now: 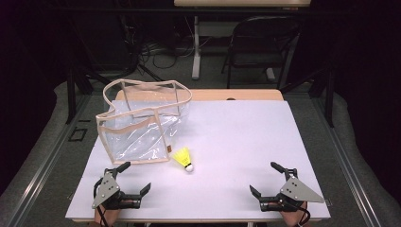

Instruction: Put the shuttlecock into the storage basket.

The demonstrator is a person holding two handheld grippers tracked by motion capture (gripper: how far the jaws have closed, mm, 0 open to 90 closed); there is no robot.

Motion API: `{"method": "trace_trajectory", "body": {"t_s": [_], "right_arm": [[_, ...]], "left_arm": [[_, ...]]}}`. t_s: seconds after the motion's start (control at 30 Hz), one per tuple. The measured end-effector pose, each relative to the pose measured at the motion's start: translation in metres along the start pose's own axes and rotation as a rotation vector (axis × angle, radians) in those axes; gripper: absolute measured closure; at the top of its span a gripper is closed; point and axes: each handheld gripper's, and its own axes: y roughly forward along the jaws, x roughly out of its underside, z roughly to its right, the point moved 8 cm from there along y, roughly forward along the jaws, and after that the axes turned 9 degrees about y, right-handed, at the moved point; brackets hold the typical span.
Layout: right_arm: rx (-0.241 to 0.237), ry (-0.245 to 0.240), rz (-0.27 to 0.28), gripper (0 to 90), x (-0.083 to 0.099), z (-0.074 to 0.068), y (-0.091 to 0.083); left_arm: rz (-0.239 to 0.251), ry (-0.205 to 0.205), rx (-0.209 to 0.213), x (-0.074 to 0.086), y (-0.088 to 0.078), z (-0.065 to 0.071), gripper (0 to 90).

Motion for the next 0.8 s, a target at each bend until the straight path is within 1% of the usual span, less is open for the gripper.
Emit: {"method": "trace_trajectory", "body": {"t_s": [0.2, 0.4, 0.8], "right_arm": [[-0.008, 0.004, -0.007, 0.0, 0.001, -0.001, 0.001], [-0.002, 0.008, -0.017, 0.0, 0.001, -0.001, 0.002], [0.001, 0.006, -0.049, 0.0, 0.001, -0.008, 0.011]], "left_arm": [[-0.007, 0.002, -0.002, 0.0, 0.001, 0.0, 0.0], [-0.012, 0.001, 0.002, 0.001, 0.001, 0.001, 0.0], [-0.01, 0.001, 0.002, 0.001, -0.001, 0.001, 0.0]]}}
